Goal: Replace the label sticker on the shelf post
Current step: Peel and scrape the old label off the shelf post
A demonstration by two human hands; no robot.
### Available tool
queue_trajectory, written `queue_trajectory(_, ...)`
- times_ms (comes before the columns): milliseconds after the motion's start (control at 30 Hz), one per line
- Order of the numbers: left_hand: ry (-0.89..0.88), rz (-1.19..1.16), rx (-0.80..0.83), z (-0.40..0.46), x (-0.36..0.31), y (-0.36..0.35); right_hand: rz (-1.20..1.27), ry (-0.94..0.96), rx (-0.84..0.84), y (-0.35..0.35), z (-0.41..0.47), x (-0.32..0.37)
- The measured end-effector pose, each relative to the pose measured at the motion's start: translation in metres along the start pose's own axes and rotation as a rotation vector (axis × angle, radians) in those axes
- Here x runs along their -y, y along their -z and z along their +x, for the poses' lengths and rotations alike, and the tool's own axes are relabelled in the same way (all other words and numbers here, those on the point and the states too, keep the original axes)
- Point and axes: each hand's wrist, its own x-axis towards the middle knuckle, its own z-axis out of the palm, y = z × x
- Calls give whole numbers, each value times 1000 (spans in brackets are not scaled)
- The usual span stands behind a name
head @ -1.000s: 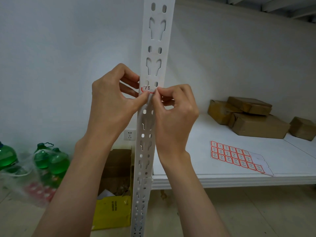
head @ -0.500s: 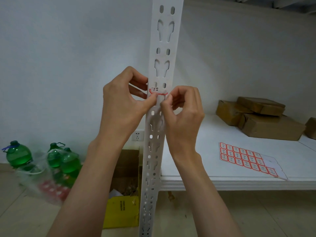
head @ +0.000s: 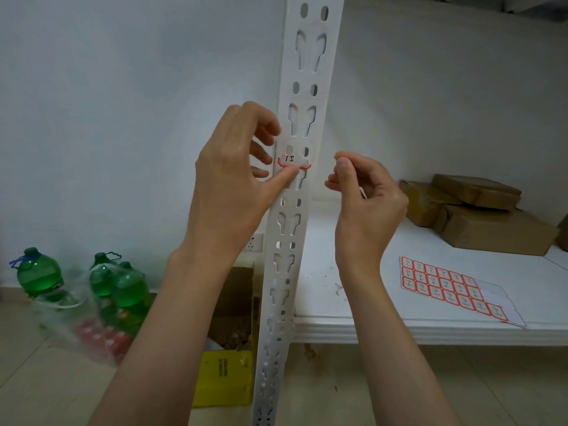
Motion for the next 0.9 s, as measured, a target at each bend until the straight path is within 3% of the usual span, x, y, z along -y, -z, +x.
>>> queue_trajectory(467,-278,222,20,2,5,-7,75,-96,99,4,2,4)
queue_trajectory(733,-317,227,-55,1,9,-11,93,-117,94,2,2,3)
queue_trajectory(900,-308,199,19,6,11,-5,92,-120,90,3,2,2)
